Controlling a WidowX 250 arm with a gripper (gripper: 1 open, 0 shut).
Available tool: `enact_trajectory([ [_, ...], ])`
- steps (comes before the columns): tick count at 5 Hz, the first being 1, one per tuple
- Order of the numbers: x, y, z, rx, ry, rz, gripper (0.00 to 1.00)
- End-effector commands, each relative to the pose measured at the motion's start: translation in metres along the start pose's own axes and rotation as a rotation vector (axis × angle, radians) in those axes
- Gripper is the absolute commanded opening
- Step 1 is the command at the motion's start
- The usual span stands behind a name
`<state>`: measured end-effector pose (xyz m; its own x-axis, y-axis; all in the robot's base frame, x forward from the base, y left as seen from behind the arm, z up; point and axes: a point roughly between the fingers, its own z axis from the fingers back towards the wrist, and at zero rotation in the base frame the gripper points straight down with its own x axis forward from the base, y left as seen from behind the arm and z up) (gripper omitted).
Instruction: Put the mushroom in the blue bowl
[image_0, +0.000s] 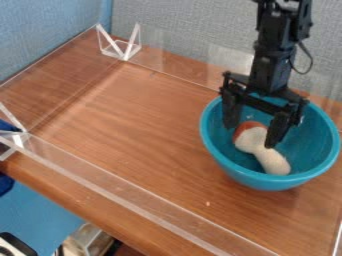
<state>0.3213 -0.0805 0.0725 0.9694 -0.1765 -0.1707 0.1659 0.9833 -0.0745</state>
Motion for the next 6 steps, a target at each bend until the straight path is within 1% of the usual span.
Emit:
enact_trajectory([
  [1, -0.008, 0.004, 0.046, 0.007, -0.136, 0.005, 1.0],
  [2, -0.019, 0.004, 0.06, 0.013, -0.173, -0.001, 1.0],
  [3, -0.03, 0.004, 0.088, 0.019, -0.215, 0.037, 0.0],
  [4, -0.04, 0.007, 0.11, 0.018, -0.249, 0.081, 1.0],
  [5, -0.037, 0.003, 0.112, 0.014, -0.249, 0.107, 0.0],
  [6, -0.041, -0.015, 0.108, 0.019, -0.25, 0.111, 1.0],
])
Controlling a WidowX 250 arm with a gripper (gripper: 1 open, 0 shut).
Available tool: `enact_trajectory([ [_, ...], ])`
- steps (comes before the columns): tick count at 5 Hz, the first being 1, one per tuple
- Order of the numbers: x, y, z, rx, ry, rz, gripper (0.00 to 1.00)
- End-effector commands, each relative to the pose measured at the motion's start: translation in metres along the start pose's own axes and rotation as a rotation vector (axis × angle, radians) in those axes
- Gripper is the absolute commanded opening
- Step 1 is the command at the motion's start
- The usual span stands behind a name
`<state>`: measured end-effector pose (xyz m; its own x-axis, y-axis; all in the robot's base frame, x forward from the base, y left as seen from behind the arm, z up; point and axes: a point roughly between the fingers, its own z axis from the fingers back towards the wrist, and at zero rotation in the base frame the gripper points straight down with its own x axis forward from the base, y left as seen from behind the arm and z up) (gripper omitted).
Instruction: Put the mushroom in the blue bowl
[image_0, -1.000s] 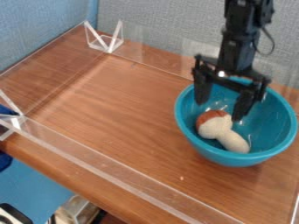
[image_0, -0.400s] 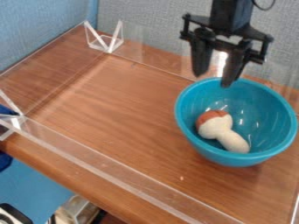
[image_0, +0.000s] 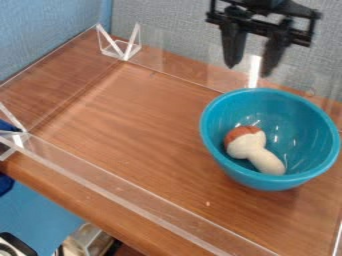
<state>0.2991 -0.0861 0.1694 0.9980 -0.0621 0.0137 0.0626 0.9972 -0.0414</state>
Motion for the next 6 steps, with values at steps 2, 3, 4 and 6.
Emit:
enact_trajectory([
  [2, 0.001, -0.022, 0.002, -0.011, -0.024, -0.078, 1.0],
  [3, 0.001, -0.03, -0.005, -0.013, -0.007, -0.165, 0.0],
  [4, -0.014, -0.035, 0.003, -0.012, -0.018, -0.17, 1.0],
  [6, -0.027, -0.023, 0.013, -0.006, -0.046, -0.181, 1.0],
])
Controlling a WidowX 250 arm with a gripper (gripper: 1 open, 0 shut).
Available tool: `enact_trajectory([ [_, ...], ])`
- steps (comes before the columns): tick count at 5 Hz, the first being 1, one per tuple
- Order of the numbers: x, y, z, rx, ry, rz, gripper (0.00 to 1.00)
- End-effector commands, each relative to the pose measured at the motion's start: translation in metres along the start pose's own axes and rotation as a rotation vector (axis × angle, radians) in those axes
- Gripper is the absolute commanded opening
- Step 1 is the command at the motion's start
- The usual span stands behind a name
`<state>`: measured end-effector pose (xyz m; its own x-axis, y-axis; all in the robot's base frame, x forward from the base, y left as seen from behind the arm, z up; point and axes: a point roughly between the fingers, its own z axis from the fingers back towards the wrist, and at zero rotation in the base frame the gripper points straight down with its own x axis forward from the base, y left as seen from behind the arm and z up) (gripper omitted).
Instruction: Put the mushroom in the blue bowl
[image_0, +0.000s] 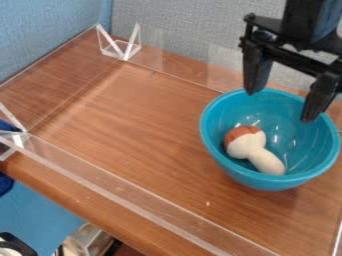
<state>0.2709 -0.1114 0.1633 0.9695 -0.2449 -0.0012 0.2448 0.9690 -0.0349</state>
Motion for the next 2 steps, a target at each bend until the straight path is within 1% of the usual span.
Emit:
enact_trajectory([
  [1, -0.0043, 0.0132, 0.0152, 0.0, -0.064, -0.02, 1.0],
  [2, -0.0099, 0.0172, 0.0117, 0.002, -0.056, -0.041, 1.0],
])
